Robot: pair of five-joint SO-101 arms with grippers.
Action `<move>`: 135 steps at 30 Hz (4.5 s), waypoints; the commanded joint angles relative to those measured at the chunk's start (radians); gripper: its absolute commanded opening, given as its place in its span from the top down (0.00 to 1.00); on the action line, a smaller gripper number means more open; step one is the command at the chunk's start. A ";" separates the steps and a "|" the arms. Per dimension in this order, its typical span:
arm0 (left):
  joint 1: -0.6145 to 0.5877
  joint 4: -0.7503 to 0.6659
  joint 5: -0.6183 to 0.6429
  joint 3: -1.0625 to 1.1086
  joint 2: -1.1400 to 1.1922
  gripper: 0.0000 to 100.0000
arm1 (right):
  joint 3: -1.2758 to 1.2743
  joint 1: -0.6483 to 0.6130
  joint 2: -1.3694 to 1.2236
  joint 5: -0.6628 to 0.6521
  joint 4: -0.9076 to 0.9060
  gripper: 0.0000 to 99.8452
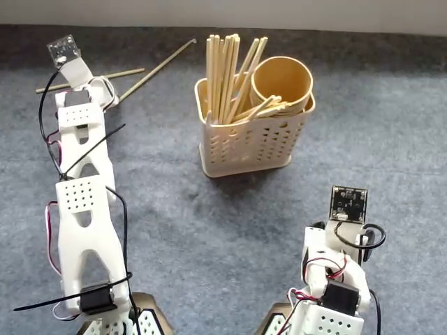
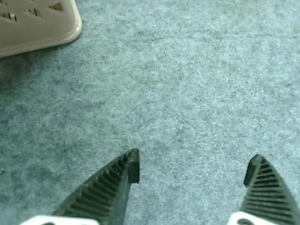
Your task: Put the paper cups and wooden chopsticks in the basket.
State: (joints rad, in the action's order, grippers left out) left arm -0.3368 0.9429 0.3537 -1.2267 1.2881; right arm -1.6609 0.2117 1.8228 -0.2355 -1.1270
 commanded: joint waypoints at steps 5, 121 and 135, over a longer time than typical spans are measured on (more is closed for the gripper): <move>0.091 -0.015 -0.144 0.004 -0.019 0.88 | -0.125 -0.008 0.008 -0.012 0.015 0.65; -0.050 0.265 -0.612 -0.354 -0.166 0.98 | -0.125 -0.008 0.008 -0.012 0.018 0.65; -0.013 -0.723 -0.615 -0.147 0.311 0.98 | -0.125 -0.008 0.008 -0.012 0.015 0.65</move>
State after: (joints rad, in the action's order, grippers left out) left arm -0.3659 0.2140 -0.2539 -1.3663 1.6088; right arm -1.6609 0.2087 1.8228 -0.2355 -1.1270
